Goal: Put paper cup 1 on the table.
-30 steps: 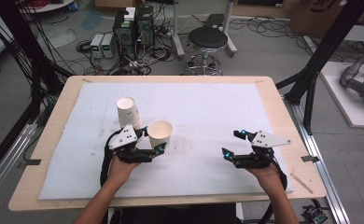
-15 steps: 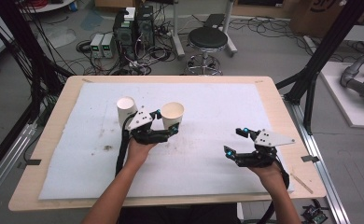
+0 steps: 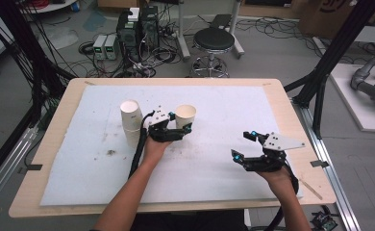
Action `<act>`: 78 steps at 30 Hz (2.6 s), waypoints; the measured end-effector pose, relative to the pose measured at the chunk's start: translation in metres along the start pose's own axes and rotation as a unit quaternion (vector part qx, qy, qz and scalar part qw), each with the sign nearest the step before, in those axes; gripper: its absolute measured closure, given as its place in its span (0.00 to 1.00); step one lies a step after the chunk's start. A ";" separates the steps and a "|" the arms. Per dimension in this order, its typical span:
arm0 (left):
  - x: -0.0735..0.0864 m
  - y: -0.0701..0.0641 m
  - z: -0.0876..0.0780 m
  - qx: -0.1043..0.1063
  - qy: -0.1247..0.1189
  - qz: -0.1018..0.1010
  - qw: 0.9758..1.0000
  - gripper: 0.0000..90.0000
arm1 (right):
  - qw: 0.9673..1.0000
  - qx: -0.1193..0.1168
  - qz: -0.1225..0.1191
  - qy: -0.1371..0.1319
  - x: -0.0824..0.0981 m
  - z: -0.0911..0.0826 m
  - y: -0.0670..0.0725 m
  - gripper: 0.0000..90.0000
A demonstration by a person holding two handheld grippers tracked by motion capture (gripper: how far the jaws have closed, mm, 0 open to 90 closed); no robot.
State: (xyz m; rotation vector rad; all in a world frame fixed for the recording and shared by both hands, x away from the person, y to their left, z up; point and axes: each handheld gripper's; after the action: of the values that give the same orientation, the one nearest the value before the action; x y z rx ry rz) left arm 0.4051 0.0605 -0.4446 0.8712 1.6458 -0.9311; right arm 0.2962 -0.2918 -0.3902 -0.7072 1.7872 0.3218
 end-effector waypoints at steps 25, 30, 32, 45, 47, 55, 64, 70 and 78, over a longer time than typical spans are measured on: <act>0.006 -0.008 0.011 -0.075 0.134 -0.010 0.988 0.35 | 1.000 -0.002 -0.003 0.001 -0.001 -0.001 0.000 0.22; 0.009 -0.007 0.009 -0.071 0.142 -0.015 0.987 0.33 | 1.000 -0.003 0.000 0.004 0.000 -0.001 0.001 0.22; 0.010 -0.006 0.008 -0.065 0.142 -0.022 0.987 0.32 | 1.000 -0.003 0.002 0.005 0.000 -0.001 0.001 0.22; 0.009 -0.028 -0.024 -0.053 0.088 -0.020 0.995 0.23 | 1.000 -0.002 -0.001 0.006 0.001 -0.005 0.001 0.22; 0.009 -0.033 -0.031 -0.048 0.080 -0.006 0.996 0.23 | 1.000 -0.002 -0.001 0.007 0.001 -0.005 0.001 0.22; -0.001 -0.047 -0.058 -0.022 0.054 0.014 0.998 0.22 | 1.000 -0.002 -0.001 0.017 0.002 -0.006 0.002 0.22; -0.012 -0.066 -0.099 0.017 -0.012 0.043 0.999 0.20 | 1.000 0.012 0.008 0.027 0.003 -0.005 0.001 0.22; -0.009 -0.060 -0.128 0.000 -0.034 0.036 0.999 0.18 | 0.999 0.021 0.008 0.039 0.001 -0.001 0.003 0.22; 0.005 -0.054 -0.159 -0.031 -0.061 0.030 0.997 0.19 | 0.998 0.033 0.008 0.051 0.002 -0.002 0.010 0.22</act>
State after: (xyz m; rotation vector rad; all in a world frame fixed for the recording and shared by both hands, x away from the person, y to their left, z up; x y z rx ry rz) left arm 0.2911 0.1787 -0.4102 0.8026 1.5266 -0.8706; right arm 0.2878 -0.2858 -0.3923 -0.6728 1.8924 0.2408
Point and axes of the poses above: each handheld gripper's, and its own axes: z roughly forward along the jaws, x roughly out of its underside, y roughly to its left, and after that the axes turned 14 degrees about x, right-handed
